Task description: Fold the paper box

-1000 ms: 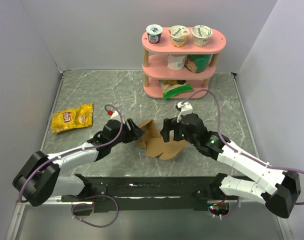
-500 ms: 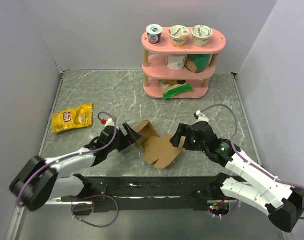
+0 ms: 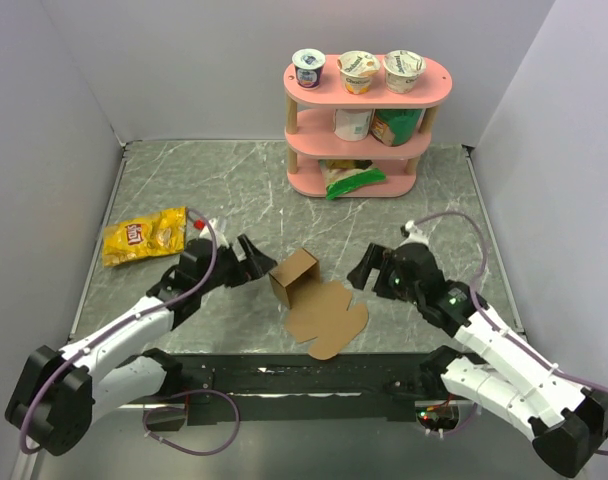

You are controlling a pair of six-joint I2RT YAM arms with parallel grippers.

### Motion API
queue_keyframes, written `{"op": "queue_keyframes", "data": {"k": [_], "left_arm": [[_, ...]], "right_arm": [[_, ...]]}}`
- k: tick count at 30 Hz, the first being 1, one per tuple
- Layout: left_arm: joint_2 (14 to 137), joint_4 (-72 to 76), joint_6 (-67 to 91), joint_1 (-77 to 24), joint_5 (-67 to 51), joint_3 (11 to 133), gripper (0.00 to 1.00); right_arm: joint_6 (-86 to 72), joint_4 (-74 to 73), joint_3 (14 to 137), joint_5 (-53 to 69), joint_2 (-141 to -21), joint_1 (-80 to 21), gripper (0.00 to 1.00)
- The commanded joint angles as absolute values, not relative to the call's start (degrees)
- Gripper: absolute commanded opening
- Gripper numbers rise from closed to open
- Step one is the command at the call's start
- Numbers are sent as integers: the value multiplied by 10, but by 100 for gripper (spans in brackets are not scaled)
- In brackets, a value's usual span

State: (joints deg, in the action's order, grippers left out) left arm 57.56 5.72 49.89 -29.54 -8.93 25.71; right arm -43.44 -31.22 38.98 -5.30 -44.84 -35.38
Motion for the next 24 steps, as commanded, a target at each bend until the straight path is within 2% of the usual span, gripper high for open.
{"op": "queue_keyframes", "data": {"k": [1, 6, 8, 11, 17, 24], "left_arm": [[605, 6, 366, -302, -89, 387, 96], [698, -78, 255, -332, -78, 477, 88], [728, -104, 223, -372, -71, 501, 89], [762, -150, 154, -446, 28, 553, 95], [788, -174, 96, -512, 118, 586, 99], [871, -227, 70, -571, 233, 621, 97]], "right_arm": [[-485, -287, 316, -17, -431, -352, 99], [-490, -251, 285, 10, -439, -351, 99], [-482, -245, 287, 10, -449, -351, 99], [-476, -242, 292, 8, -452, -349, 99], [-469, -252, 290, 1, -429, -345, 100], [-472, -258, 285, 1, -396, -335, 100]]}}
